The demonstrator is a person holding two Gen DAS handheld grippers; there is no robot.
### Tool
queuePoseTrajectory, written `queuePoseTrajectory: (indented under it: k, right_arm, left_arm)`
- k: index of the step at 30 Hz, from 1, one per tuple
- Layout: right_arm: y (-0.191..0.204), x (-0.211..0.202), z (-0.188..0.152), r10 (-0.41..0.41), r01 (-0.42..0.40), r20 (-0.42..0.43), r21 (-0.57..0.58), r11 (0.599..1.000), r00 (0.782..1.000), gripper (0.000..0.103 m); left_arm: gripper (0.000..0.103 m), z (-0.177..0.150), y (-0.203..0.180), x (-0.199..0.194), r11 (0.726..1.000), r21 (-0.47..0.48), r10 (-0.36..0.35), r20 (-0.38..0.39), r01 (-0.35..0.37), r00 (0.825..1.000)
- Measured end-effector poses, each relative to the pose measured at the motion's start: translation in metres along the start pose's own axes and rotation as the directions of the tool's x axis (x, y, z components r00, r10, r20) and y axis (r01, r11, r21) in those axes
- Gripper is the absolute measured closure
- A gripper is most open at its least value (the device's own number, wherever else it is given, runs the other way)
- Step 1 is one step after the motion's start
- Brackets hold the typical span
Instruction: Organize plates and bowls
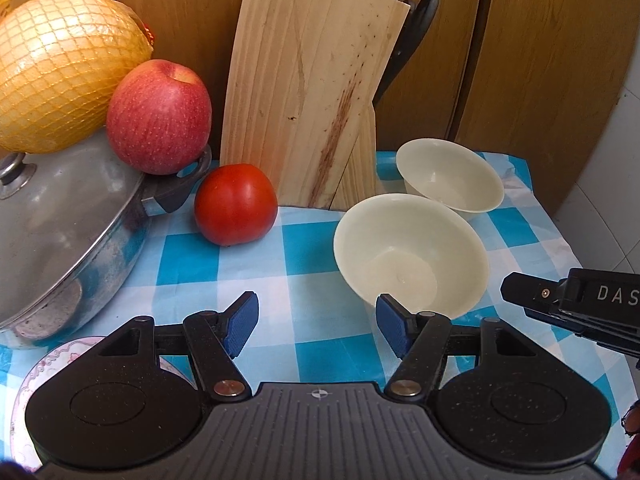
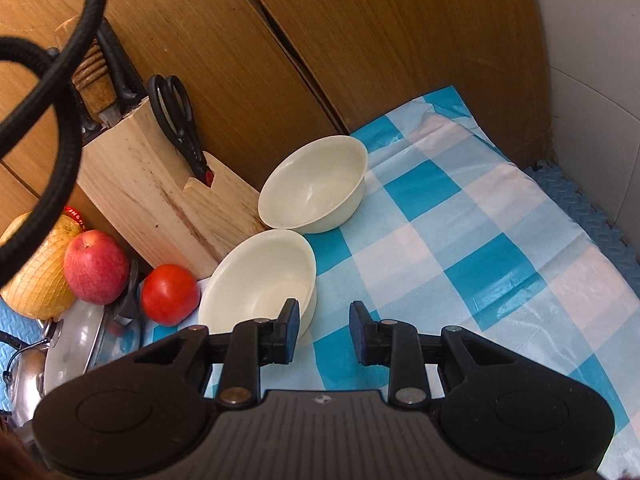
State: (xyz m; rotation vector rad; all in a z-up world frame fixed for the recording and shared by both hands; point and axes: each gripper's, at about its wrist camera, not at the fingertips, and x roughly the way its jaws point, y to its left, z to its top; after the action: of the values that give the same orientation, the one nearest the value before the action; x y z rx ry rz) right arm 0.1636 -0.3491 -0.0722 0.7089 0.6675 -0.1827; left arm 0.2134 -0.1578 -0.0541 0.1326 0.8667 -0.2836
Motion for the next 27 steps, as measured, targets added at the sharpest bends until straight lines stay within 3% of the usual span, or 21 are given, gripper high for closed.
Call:
queuePoseTrajectory:
  k: [22,27]
  right_arm:
    - [0.001,0.036,0.013,0.012,-0.012,-0.027,0.016,1.000,1.000,0.076]
    - [0.001,0.043,0.013,0.005,-0.005,-0.036,0.015,1.000,0.999,0.076]
  left_arm:
    - [0.032,0.021,-0.007,0.030,0.999,-0.016,-0.038,-0.005,0.038,0.999]
    - [0.042,0.021,-0.002,0.038,0.998,-0.036,-0.046,-0.025,0.045,0.999]
